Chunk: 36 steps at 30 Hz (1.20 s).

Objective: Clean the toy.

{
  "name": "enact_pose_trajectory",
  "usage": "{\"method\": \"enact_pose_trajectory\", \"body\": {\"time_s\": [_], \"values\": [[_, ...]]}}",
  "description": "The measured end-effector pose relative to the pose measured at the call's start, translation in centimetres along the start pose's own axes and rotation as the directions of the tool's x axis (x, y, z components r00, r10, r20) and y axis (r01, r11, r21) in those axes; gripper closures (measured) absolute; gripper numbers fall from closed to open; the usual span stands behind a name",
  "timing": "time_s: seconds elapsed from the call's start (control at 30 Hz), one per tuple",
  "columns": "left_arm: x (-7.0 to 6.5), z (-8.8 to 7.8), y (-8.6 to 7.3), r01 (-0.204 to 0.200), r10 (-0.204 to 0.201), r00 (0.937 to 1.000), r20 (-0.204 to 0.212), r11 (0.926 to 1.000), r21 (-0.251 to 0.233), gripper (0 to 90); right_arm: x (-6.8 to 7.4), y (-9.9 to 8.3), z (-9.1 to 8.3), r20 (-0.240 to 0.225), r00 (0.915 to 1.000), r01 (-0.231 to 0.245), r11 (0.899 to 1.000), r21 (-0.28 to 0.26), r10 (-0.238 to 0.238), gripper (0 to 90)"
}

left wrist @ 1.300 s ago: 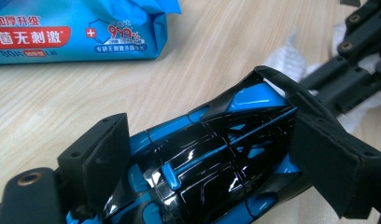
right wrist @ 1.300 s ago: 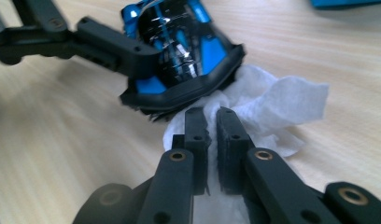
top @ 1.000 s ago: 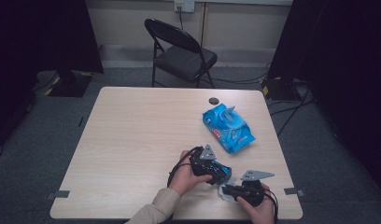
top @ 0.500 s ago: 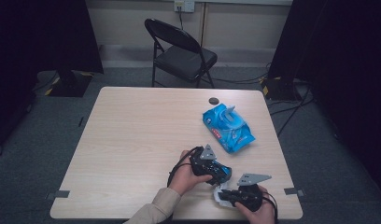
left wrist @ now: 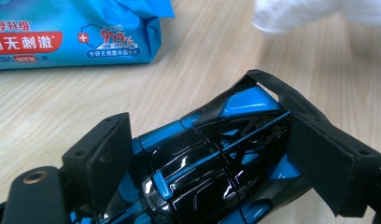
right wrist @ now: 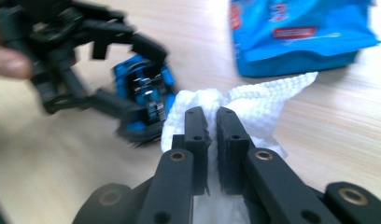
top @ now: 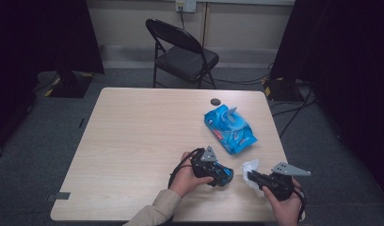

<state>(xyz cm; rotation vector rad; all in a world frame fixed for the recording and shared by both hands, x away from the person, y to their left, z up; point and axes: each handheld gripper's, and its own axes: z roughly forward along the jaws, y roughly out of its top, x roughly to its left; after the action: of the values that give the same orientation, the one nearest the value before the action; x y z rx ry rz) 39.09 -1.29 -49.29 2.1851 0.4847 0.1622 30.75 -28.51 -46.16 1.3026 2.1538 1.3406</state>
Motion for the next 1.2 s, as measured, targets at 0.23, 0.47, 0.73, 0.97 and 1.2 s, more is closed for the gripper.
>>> {"method": "enact_pose_trajectory", "body": {"time_s": [0.23, 0.47, 0.73, 0.97, 1.2], "values": [[0.0, 0.0, -0.1, 0.003, -0.003, 1.0, 0.002, 1.0, -0.009, 14.3, -1.2, -0.1, 2.4, 0.015, 0.9973, -0.072, 0.997, -0.002, 0.073, 84.5], [-0.1, 0.0, -0.2, 0.002, -0.002, 1.0, -0.001, 0.9998, -0.017, 14.3, -0.4, -0.2, 5.8, -0.016, 0.9974, -0.069, 0.996, 0.052, 0.07, 84.5], [-0.1, 0.0, -0.3, 0.004, -0.005, 1.0, -0.005, 0.9997, -0.023, 14.4, -0.3, -0.5, 6.7, -0.036, 0.9972, -0.061, 0.993, 0.101, 0.065, 84.6], [-0.1, 0.0, -0.2, 0.006, -0.006, 1.0, -0.005, 0.9998, -0.017, 14.4, -0.3, -0.7, 6.7, -0.045, 0.9968, -0.061, 0.993, 0.096, 0.066, 84.7], [-0.1, 0.1, -0.1, 0.002, -0.002, 1.0, -0.005, 0.9999, -0.01, 14.4, 0.1, -0.5, 6.3, -0.008, 1.0, -0.001, 0.994, 0.107, 0.002, 76.4]]}}
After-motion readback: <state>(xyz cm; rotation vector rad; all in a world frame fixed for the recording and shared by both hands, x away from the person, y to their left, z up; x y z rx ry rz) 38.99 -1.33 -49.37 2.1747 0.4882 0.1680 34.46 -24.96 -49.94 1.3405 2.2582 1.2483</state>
